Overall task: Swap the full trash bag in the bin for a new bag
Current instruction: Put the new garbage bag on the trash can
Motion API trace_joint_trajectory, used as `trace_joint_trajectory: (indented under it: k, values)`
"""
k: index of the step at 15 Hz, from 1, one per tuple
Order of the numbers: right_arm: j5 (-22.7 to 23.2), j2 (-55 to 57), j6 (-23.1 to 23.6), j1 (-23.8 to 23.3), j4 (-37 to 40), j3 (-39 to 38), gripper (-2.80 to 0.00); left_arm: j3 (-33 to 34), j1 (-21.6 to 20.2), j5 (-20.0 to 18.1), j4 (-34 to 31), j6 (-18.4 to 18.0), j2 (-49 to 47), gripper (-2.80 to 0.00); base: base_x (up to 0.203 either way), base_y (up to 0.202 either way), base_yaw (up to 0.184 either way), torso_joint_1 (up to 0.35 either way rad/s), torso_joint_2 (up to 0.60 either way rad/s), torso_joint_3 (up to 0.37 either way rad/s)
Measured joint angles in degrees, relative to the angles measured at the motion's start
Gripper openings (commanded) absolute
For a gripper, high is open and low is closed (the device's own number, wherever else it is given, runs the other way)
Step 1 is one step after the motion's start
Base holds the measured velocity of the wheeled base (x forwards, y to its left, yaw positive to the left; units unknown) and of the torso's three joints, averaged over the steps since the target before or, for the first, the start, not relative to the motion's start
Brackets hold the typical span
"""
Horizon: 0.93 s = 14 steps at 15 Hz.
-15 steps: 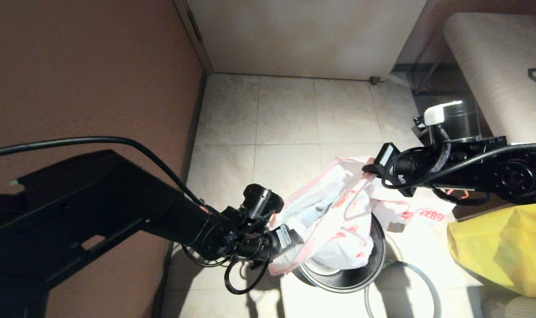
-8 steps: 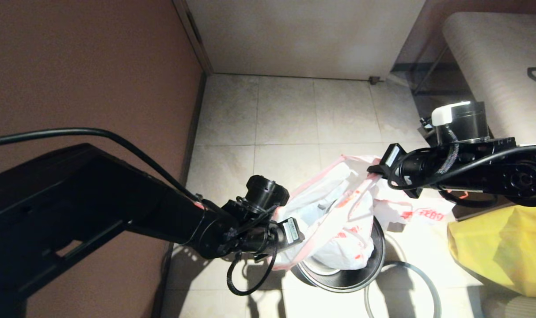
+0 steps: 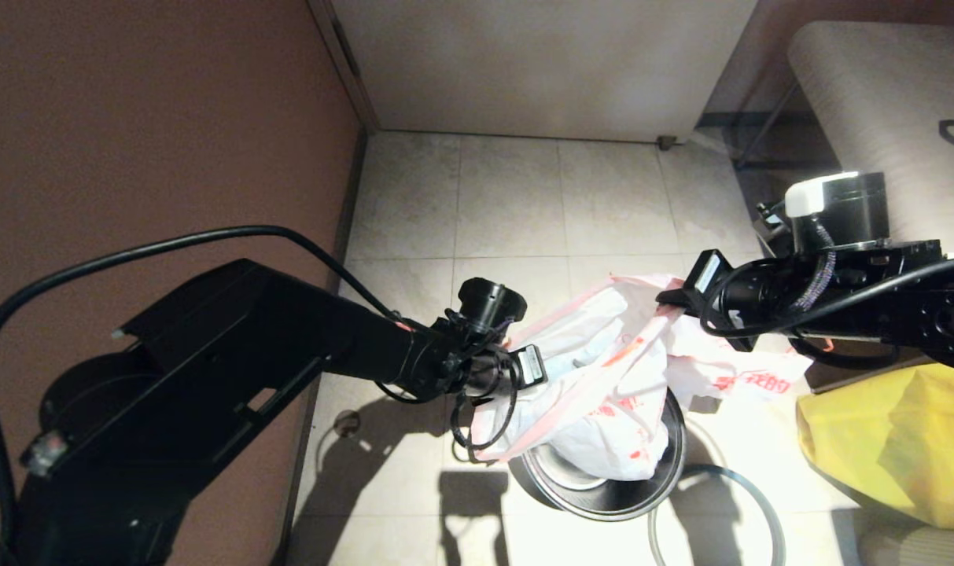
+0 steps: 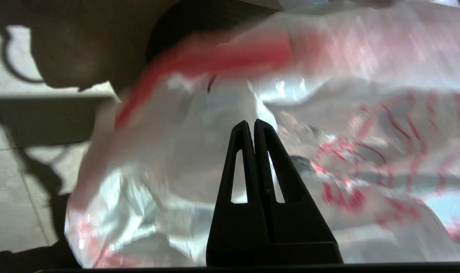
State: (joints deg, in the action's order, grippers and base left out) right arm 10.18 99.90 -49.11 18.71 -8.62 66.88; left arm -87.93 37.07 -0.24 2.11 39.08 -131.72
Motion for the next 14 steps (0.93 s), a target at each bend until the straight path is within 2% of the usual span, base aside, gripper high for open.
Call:
trace_joint_trajectory:
  k: [3, 5, 7, 10, 12, 14]
  values:
    - [2.5, -2.4, 0.0, 0.1, 0.1, -2.7, -2.80, -13.0, -0.8, 0.6, -7.6, -0.9, -4.6, -2.80, 0.000, 0.000, 0.000, 0.000, 0.00, 0.000]
    - [2.8, -3.3, -0.1, 0.5, 0.0, -4.3, -2.80, -21.3, -0.9, 0.8, -12.1, -3.9, -7.2, -2.80, 0.000, 0.000, 0.000, 0.000, 0.00, 0.000]
    - [2.8, -3.9, -0.1, 0.8, 0.0, -5.4, -2.80, -24.4, 0.1, 2.9, -11.0, -10.9, -8.7, -2.80, 0.000, 0.000, 0.000, 0.000, 0.00, 0.000]
    - [2.7, -5.1, -0.1, 0.8, -0.1, -5.8, -2.80, -25.0, 1.3, 6.1, -9.4, -12.3, -7.8, -2.80, 0.000, 0.000, 0.000, 0.000, 0.00, 0.000]
    - [2.8, -6.2, -0.1, 0.8, -0.1, -6.1, -2.80, -25.0, 1.3, 9.2, -3.9, -12.4, -7.5, -2.80, 0.000, 0.000, 0.000, 0.000, 0.00, 0.000]
    - [2.8, -7.4, -0.1, 0.8, 0.0, -6.7, -2.80, -25.1, 2.3, 10.4, 1.8, -14.5, -7.4, -2.80, 0.000, 0.000, 0.000, 0.000, 0.00, 0.000]
